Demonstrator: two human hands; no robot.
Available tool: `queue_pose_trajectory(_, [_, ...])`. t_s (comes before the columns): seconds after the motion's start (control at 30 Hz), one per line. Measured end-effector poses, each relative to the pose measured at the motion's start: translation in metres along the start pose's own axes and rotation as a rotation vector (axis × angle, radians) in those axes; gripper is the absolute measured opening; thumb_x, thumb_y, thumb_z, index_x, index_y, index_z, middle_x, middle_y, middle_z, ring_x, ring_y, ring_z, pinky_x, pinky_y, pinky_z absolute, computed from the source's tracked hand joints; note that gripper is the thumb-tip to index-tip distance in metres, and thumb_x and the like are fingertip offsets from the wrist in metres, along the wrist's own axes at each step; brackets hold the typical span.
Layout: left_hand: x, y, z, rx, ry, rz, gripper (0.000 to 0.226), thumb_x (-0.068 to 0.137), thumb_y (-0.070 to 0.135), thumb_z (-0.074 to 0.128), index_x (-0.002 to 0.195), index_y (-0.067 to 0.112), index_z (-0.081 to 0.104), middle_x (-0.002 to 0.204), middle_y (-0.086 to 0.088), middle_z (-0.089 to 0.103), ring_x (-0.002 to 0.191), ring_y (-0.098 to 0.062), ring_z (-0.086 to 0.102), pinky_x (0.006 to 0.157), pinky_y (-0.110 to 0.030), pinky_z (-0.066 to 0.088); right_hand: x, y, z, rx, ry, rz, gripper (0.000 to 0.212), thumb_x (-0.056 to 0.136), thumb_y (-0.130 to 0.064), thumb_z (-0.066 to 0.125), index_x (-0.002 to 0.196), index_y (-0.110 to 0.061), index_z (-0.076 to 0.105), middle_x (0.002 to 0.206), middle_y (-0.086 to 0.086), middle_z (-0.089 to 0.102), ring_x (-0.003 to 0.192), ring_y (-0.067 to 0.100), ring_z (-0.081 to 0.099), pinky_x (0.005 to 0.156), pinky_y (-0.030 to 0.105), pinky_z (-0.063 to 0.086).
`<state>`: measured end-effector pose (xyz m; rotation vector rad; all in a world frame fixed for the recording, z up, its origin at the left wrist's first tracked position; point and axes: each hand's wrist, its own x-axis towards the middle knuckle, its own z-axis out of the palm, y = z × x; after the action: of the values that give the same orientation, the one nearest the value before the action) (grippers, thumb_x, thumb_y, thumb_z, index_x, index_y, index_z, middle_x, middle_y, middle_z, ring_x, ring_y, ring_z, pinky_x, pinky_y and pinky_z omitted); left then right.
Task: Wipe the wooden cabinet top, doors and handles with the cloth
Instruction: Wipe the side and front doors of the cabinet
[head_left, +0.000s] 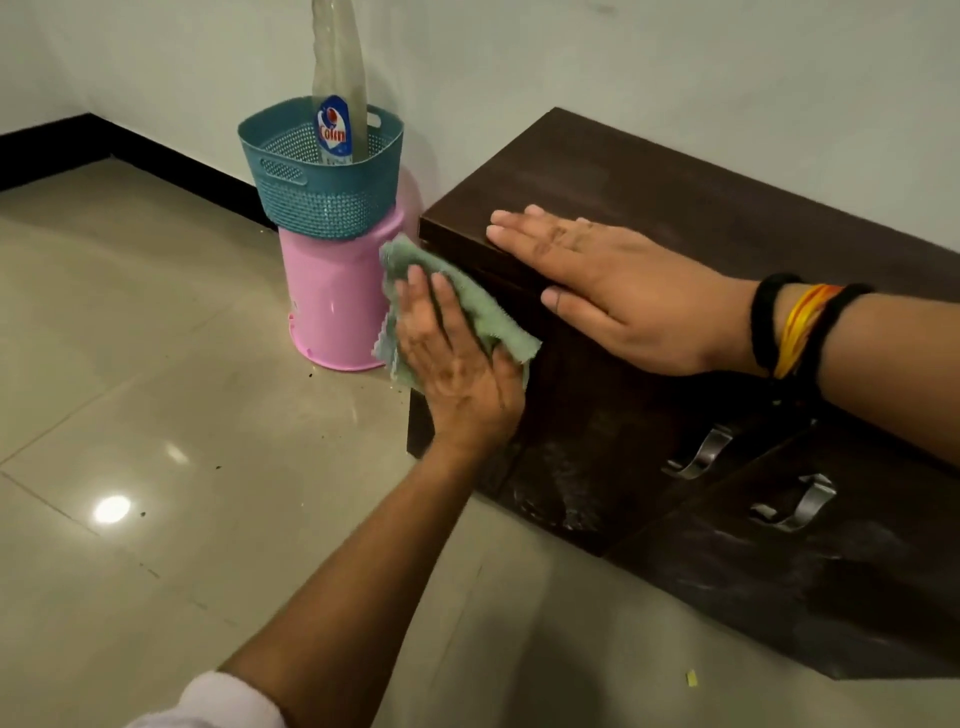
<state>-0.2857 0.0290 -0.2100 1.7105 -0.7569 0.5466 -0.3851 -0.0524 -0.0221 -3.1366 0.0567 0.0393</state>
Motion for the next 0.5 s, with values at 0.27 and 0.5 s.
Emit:
queue_pose_trajectory(0.27, [-0.017,0.016,0.013,0.011,-0.025,-0.054,0.075,0.098,0.056,0.014,0.158,0.012,0.003,0.167,-0.007,0.0,0.153,-0.034,0.004,0.12,-0.06,0.01,0.001,0.0,0.0,0.001,-0.004,-0.002,0.061,0.101,-0.033,0.026,0.159,-0.026,0.01,0.167,-0.006,0.008,0.153,0.01,0.004,0.123,0.032,0.006])
queue_pose_trajectory(0.5, [-0.046,0.033,0.021,0.003,-0.088,-0.116,0.075,0.099,0.049,0.02,0.157,0.006,0.003,0.164,-0.017,0.006,0.154,-0.034,0.002,0.122,-0.054,0.004,0.0,0.002,0.001,-0.018,0.01,-0.014,0.06,0.103,-0.029,0.029,0.16,-0.025,0.009,0.168,-0.005,0.008,0.154,0.012,0.005,0.124,0.034,0.006])
